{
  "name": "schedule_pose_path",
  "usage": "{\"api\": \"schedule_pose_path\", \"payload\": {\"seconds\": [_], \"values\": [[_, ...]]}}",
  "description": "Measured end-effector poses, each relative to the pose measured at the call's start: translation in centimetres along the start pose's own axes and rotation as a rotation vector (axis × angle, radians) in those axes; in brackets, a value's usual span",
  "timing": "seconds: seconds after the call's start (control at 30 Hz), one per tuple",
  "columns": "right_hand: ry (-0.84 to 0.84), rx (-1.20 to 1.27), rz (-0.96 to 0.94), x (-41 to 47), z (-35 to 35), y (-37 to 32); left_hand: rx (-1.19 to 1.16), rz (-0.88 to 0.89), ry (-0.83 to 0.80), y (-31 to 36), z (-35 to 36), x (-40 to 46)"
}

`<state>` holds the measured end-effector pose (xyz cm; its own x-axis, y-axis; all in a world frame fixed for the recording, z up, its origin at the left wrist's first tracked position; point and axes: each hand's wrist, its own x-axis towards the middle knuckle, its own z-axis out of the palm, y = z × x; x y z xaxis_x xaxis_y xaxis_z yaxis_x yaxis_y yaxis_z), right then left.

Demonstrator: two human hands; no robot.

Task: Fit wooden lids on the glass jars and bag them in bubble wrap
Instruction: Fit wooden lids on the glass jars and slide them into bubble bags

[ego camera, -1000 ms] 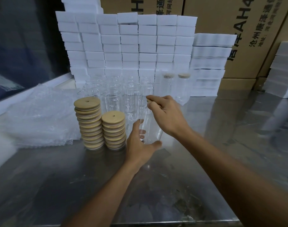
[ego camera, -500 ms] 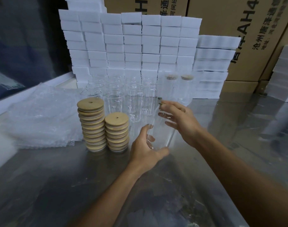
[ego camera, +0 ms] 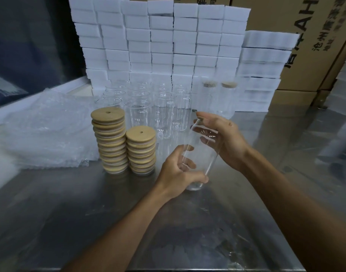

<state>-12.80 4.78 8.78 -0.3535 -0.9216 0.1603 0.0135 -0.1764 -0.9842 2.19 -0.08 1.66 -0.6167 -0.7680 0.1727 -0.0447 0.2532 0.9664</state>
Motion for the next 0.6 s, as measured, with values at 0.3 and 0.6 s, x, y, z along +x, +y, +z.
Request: {"api": "schedule_pose_path", "payload": {"seconds": [0.3, 0.6], "values": [[0.313, -0.187, -0.163, -1.1, 1.7, -0.2, 0.389, -0.052, 0.190, 1.1, 1.8, -0.1], [0.357, -0.476, -0.370, -1.3, 2.1, 0.9, 0.804, -0.014, 0.083, 8.8, -0.9, 0.3]]}}
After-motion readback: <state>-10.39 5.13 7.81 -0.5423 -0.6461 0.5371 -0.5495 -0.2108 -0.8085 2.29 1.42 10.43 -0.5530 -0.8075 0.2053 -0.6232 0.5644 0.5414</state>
